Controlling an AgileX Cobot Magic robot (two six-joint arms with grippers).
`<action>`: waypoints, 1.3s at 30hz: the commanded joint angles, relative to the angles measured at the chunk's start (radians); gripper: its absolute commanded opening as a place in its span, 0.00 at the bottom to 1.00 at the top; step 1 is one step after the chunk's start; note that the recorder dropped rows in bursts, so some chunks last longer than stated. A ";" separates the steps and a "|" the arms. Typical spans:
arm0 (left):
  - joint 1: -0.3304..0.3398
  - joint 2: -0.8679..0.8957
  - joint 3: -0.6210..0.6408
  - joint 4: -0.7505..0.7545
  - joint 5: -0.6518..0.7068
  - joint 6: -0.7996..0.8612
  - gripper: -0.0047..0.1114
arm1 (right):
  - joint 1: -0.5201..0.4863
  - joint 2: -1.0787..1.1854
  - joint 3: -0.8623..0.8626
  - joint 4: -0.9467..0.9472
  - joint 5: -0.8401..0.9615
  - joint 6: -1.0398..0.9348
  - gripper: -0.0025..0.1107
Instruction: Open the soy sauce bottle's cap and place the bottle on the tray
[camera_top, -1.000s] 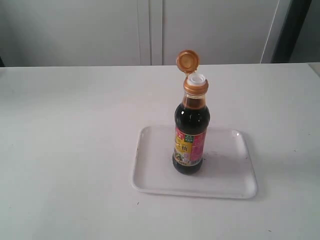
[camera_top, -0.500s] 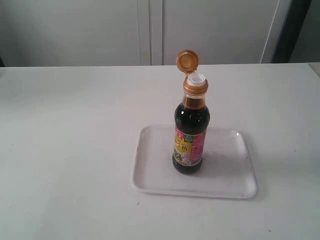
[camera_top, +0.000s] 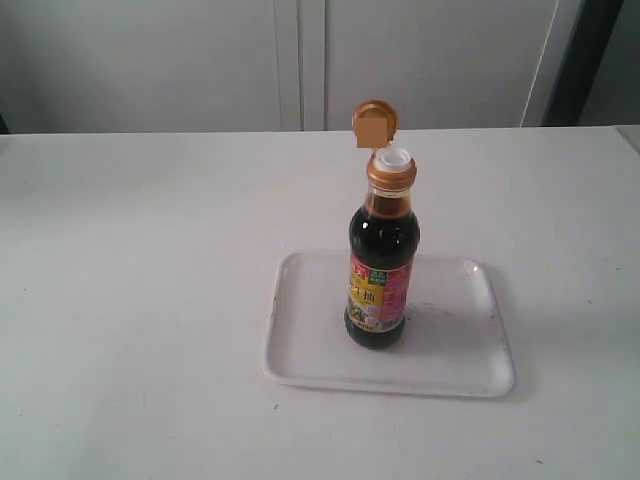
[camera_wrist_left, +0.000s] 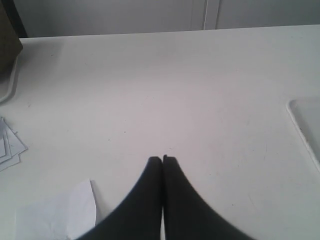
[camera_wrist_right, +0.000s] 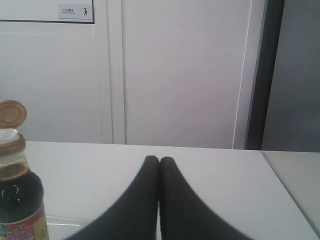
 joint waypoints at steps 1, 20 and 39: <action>0.004 -0.008 0.013 -0.139 -0.015 0.265 0.04 | -0.001 -0.004 0.006 0.002 -0.001 -0.004 0.02; 0.294 -0.114 0.212 -0.331 -0.195 0.417 0.04 | -0.001 -0.004 0.006 0.002 -0.001 -0.004 0.02; 0.325 -0.148 0.370 -0.372 -0.234 0.417 0.04 | -0.001 -0.004 0.006 0.002 -0.001 -0.004 0.02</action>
